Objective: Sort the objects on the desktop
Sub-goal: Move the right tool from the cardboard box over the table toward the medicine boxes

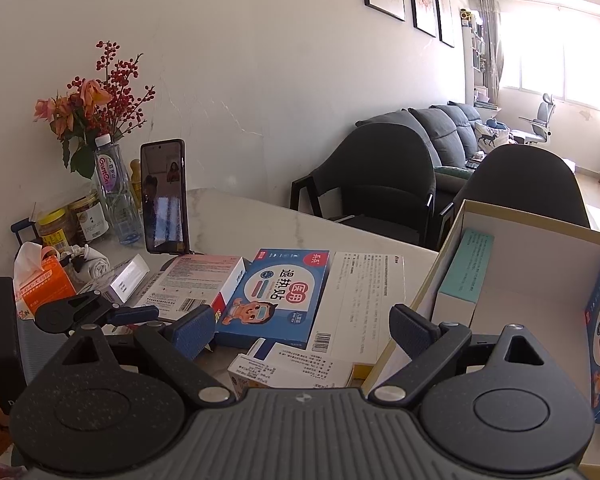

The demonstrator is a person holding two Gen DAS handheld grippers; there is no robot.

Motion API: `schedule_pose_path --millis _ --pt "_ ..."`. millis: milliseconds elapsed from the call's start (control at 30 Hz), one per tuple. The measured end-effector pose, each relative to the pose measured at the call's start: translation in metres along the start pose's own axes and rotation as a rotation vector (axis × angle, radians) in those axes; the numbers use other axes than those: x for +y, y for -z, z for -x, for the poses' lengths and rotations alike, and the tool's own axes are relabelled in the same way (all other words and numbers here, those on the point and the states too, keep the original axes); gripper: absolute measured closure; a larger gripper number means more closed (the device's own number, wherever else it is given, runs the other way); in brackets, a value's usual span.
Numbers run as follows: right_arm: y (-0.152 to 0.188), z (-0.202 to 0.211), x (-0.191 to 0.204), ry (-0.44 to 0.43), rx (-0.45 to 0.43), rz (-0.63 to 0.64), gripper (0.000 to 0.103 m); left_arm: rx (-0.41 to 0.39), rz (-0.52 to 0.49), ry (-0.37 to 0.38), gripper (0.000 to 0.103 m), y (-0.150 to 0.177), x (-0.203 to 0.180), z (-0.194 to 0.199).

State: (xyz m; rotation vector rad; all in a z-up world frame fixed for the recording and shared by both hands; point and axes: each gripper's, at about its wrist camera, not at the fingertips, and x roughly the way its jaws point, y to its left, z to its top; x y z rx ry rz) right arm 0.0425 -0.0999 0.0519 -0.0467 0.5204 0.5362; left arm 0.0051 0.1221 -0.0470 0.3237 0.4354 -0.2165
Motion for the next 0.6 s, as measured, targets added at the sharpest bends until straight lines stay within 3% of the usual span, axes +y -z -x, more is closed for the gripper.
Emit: schedule_pose_path --millis 600 --pt "0.000 -0.002 0.004 0.000 0.004 0.001 0.008 -0.001 0.029 -0.017 0.030 0.005 0.007 0.012"
